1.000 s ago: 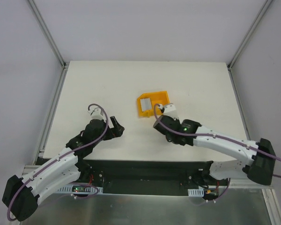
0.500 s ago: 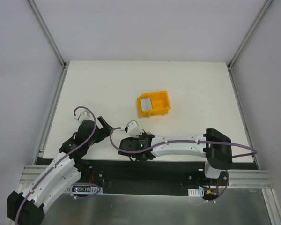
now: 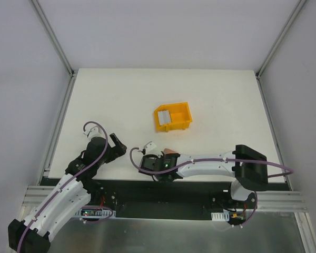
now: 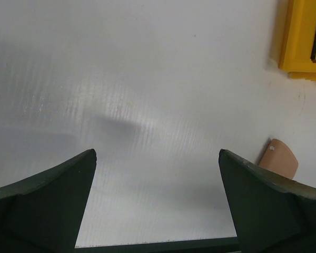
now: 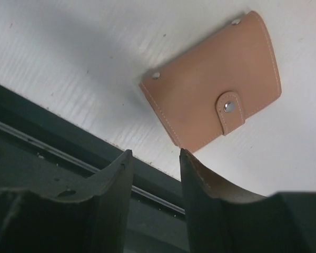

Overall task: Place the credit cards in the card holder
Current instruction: Turn over the card holder at the center of the board, then open the card holder at the center of the board.

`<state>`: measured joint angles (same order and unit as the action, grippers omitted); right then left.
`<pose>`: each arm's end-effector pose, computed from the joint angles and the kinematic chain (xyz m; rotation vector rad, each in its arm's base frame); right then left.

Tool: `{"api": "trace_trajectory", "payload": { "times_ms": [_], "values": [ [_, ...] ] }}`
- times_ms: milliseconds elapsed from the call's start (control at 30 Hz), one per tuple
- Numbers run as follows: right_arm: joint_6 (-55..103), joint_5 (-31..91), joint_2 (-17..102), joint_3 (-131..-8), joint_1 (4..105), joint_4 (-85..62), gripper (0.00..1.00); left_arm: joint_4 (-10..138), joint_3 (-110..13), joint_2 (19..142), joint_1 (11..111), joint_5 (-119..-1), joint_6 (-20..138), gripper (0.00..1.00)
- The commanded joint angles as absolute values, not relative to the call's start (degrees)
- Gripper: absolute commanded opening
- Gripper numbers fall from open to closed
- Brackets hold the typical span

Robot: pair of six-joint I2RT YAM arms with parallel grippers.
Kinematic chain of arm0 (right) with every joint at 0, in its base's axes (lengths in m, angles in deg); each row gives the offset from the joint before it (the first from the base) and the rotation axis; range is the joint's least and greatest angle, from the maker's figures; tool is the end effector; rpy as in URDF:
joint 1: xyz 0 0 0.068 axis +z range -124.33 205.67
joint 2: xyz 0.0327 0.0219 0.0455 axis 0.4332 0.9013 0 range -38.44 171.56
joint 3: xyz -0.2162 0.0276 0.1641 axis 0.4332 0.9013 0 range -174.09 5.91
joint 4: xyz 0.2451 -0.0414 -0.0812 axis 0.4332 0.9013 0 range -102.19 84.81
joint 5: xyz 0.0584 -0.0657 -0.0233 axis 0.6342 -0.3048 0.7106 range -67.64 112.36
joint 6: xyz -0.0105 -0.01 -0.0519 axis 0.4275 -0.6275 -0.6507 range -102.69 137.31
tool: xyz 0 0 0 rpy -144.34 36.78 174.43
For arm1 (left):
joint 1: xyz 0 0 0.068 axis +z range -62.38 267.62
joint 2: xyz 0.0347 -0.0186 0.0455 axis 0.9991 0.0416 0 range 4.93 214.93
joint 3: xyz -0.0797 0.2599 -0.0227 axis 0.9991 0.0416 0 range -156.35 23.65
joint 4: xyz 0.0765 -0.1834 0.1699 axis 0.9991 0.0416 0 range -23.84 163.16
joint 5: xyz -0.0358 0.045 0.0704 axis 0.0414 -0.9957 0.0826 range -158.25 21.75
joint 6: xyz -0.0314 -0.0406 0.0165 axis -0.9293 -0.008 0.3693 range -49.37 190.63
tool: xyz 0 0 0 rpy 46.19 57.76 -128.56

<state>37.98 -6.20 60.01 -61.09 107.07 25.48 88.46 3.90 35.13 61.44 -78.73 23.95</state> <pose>0.0671 0.3303 0.1997 -1.1772 2.2438 -0.0423 0.1243 -0.0539 0.2019 -0.4953 2.1253 -0.5455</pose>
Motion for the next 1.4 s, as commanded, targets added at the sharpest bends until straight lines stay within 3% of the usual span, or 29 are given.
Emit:
{"api": "trace_trajectory", "payload": {
  "times_ms": [0,167,433,633,1000,1100,1367],
  "values": [
    [38.5,1.6,48.2,-55.6,105.6,16.7,0.45,87.2,3.1,35.5,61.7,-74.7,29.7,0.99],
    [43.0,3.2,36.1,-45.0,101.7,10.1,0.5,79.4,3.6,39.9,61.6,-65.4,33.1,0.99],
    [50.4,18.4,24.6,-22.9,83.8,-8.4,0.53,58.6,5.0,54.3,58.6,-49.7,34.1,0.98],
    [53.5,26.0,25.3,-16.9,77.0,-16.8,0.53,45.2,3.6,69.3,57.1,-40.6,33.0,0.88],
    [58.4,27.9,31.3,-12.9,75.2,-27.3,0.51,27.8,2.6,87.0,55.5,-29.2,27.9,0.8],
    [58.0,28.4,33.4,-13.4,74.8,-27.6,0.48,23.1,1.9,91.8,53.9,-28.0,26.0,0.72],
    [58.3,29.9,36.8,-13.1,74.6,-29.5,0.43,15.4,1.9,100.8,52.6,-27.6,22.1,0.65]
  ]
}}
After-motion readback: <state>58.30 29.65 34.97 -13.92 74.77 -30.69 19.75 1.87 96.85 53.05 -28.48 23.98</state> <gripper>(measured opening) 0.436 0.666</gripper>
